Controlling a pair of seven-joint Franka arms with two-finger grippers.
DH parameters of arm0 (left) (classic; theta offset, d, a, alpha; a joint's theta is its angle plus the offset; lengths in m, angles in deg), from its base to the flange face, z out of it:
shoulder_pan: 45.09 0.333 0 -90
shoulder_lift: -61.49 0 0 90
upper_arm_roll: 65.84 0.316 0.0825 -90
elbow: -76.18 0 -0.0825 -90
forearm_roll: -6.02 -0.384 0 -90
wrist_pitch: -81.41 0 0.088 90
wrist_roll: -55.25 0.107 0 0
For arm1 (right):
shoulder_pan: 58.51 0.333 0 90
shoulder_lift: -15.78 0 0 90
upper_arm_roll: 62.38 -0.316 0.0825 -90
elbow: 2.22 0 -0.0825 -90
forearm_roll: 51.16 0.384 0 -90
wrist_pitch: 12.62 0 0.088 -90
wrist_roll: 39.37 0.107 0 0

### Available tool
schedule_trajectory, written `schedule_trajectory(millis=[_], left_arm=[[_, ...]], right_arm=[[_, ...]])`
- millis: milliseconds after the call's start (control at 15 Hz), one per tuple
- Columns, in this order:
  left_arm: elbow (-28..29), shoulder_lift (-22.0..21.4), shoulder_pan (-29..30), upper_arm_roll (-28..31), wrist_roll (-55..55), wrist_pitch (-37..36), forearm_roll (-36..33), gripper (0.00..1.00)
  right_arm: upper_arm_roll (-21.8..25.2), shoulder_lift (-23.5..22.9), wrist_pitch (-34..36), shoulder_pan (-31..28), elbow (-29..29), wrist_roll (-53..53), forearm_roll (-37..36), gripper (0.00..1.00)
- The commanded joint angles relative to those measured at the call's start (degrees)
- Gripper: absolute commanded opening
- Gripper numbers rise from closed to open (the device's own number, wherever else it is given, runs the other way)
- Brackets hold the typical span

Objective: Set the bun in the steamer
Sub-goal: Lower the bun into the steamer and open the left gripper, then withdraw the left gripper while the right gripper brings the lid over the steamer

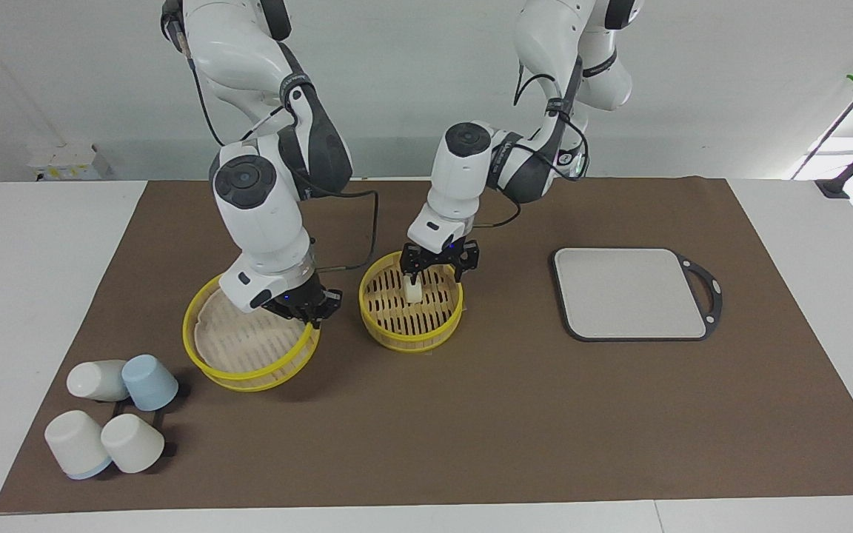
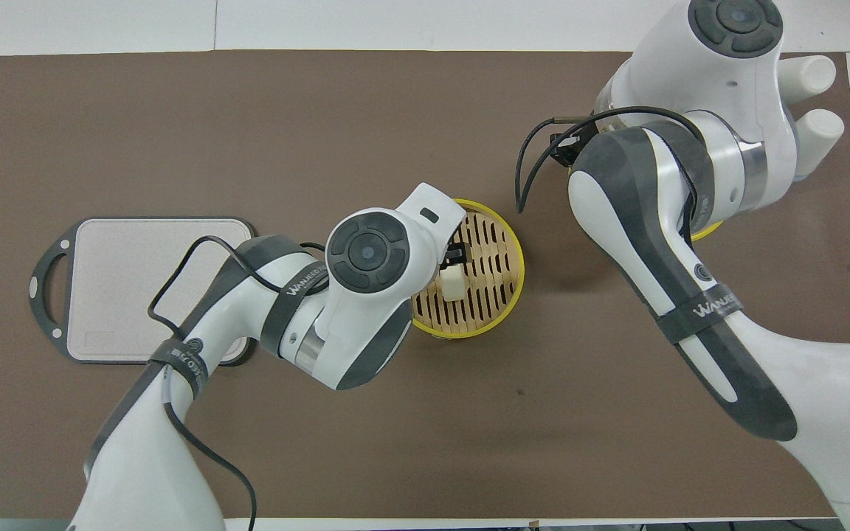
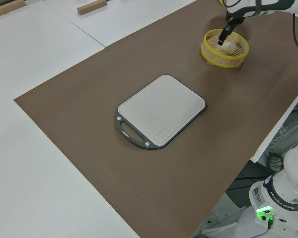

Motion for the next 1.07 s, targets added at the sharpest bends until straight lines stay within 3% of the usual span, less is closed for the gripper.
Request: schedule_trajectory(millis=[0,533,1000], left_arm=[[1.4,-3.3,3.4,-0.3,1.7,-4.3,1.3,1.0],[1.5,-6.3,18.2,-0.3,19.6,-13.8,2.4,1.0],[1.3,-9.4,32.8,-0.2,41.9,-22.3,5.0,1.0]], right_arm=[[0.0,2.0,-1.2,4.2,-1.8,5.2,0.4,0.0],[0.1,1.0,-1.4,19.5,-1.2,15.2,-0.1,0.0],[0.0,-1.2,-4.4,23.1,-1.2,19.0,0.0,0.0]])
